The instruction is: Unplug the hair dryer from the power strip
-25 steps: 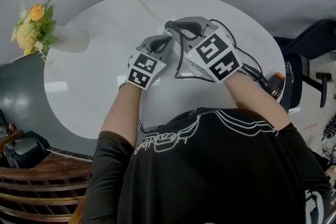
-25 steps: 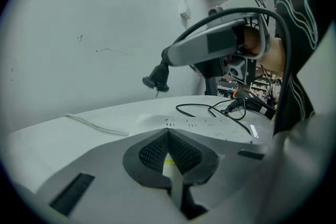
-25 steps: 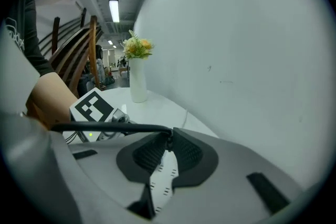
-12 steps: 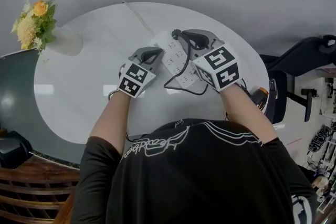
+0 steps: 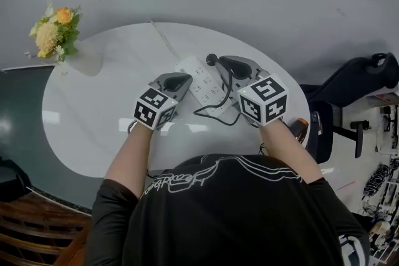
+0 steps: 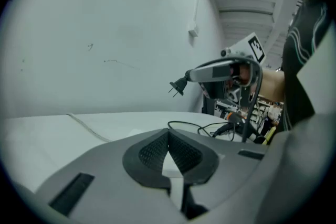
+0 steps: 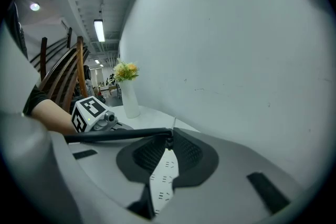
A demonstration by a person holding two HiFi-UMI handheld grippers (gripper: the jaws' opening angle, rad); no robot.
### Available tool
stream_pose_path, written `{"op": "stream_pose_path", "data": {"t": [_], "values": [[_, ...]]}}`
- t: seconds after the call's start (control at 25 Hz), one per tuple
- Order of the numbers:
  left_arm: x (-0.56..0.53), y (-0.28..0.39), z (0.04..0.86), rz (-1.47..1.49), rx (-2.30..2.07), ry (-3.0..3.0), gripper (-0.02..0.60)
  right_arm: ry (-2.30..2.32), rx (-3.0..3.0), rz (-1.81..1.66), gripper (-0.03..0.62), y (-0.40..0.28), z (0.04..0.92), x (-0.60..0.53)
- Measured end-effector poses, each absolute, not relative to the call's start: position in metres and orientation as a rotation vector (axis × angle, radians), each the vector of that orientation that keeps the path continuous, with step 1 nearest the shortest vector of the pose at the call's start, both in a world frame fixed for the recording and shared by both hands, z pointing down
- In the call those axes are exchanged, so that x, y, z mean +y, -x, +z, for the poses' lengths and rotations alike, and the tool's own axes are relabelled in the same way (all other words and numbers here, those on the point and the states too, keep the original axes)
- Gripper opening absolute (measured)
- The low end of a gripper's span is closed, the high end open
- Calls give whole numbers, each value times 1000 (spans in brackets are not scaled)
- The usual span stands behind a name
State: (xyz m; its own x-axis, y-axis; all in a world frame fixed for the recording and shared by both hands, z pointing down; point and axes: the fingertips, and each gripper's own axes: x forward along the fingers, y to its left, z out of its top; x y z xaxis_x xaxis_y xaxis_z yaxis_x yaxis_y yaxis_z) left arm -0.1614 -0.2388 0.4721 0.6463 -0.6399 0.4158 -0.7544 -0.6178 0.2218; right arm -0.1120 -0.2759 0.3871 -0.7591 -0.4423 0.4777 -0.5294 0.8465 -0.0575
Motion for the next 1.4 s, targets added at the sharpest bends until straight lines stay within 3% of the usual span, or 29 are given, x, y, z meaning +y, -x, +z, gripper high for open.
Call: {"op": "stream_pose_path", "data": {"t": [0.48,0.96,1.4], "values": [[-164,140,344,-65,-1138,-2462,3,-645,-2788,390,28,58,319,-207],[-85,61,257,-62,-1286,-2497,3,-479,-2962,384,28,-15,269,-126],[-26,-13,240,57,-1439,-2538,3,-392,-3073,408,28,-86,246,-61]]}}
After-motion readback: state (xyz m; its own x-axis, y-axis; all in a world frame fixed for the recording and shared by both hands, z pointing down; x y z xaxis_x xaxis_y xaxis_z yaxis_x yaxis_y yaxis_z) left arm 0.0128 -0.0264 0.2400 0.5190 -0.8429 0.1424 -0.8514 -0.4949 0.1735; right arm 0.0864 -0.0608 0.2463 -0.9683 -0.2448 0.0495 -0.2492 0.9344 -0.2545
